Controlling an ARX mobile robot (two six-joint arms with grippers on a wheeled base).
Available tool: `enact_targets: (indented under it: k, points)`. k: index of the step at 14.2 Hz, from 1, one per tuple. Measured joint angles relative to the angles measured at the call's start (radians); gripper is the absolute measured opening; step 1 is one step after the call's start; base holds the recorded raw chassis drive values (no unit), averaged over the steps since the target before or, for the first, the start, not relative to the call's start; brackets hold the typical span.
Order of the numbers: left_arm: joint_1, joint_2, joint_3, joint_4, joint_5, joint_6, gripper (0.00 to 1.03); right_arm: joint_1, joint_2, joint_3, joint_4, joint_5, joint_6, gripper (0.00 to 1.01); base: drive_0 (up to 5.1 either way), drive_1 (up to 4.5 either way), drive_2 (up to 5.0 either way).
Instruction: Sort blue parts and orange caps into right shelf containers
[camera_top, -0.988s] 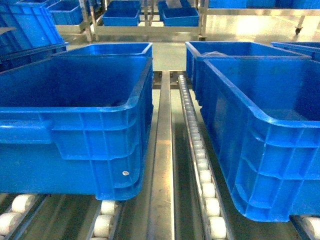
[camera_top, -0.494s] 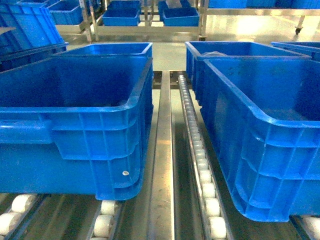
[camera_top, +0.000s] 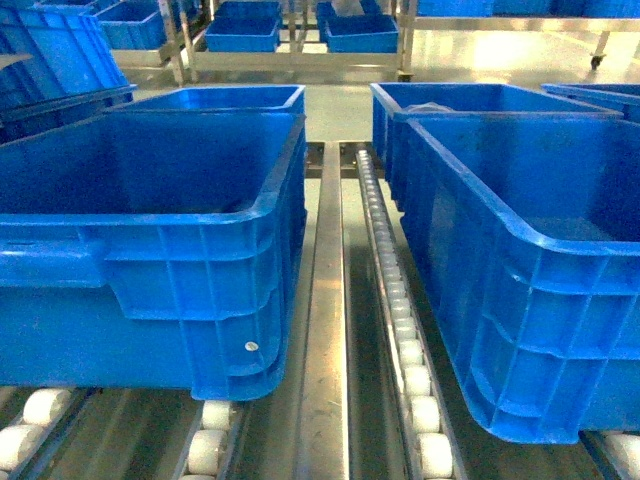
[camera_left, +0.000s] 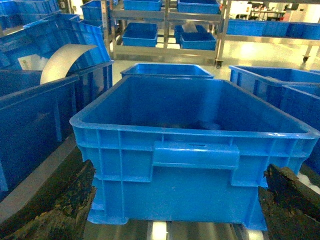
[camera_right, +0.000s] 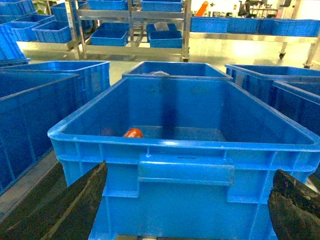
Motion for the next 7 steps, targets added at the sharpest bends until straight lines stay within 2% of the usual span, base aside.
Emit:
enact_targets:
  k: [7]
  points:
    - [0.000, 0.000, 0.000, 0.000, 0.000, 0.000, 0.98, 0.000, 0.000, 0.000, 0.000, 0.000, 0.000, 0.98, 0.0, 0.00, 0.0]
